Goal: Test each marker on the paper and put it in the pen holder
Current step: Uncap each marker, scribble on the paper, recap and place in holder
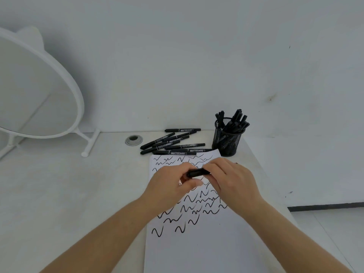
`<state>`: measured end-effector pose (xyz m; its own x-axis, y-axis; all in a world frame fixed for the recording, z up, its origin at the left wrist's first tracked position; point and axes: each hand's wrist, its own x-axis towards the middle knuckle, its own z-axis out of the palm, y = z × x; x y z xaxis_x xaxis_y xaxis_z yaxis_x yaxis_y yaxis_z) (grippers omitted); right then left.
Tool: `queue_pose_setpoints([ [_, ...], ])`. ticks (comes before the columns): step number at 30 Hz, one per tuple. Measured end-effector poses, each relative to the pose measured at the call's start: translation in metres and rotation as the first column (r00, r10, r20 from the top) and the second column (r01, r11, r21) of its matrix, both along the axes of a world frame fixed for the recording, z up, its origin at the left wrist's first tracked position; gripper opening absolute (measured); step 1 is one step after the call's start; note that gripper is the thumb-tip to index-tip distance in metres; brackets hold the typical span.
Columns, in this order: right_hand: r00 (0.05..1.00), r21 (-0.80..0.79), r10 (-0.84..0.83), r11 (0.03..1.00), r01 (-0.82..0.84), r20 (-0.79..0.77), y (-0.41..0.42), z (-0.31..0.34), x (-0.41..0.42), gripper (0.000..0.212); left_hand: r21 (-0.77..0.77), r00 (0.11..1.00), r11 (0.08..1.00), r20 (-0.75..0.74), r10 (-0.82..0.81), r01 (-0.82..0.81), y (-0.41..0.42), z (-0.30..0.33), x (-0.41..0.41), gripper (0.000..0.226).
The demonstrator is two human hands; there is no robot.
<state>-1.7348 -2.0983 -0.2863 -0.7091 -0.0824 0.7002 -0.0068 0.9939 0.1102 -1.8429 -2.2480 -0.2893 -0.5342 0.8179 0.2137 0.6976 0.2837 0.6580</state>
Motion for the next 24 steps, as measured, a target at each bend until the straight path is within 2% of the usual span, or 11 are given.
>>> queue_pose_setpoints([
  [2, 0.999, -0.085, -0.019, 0.996, 0.021, 0.031, 0.012, 0.008, -0.004, 0.008, -0.086, 0.998, 0.996, -0.049, -0.032, 0.028, 0.001, -0.002, -0.017, 0.014],
  [4, 0.999, -0.294, -0.041, 0.954, 0.049, 0.034, 0.023, 0.021, -0.008, 0.01, -0.132, 0.993, 0.99, -0.116, 0.026, -0.041, 0.003, -0.007, -0.041, 0.019],
  [7, 0.994, -0.653, -0.089, 0.757, 0.025, -0.065, 0.043, 0.045, -0.019, 0.022, -0.232, 0.962, 0.956, -0.243, 0.121, -0.179, 0.007, -0.015, -0.082, 0.023],
  [9, 0.973, -0.769, -0.148, 0.638, -0.045, -0.179, 0.058, 0.062, -0.027, 0.027, -0.3, 0.938, 0.925, -0.319, 0.134, -0.233, 0.01, -0.02, -0.105, 0.027],
  [13, 0.929, -0.837, -0.239, 0.535, -0.118, -0.284, 0.083, 0.086, -0.045, 0.029, -0.288, 0.905, 0.908, -0.383, 0.184, -0.306, 0.016, -0.027, -0.132, 0.027],
  [18, 0.958, -0.814, -0.239, 0.58, 0.008, -0.161, 0.095, 0.086, -0.068, 0.052, -0.313, 0.891, 0.89, -0.414, 0.185, -0.33, 0.019, -0.035, -0.145, 0.026],
  [24, 0.97, -0.734, -0.241, 0.659, 0.165, 0.001, 0.097, 0.062, -0.085, 0.057, -0.273, 0.874, 0.906, -0.454, 0.176, -0.324, 0.021, -0.039, -0.149, 0.023],
])
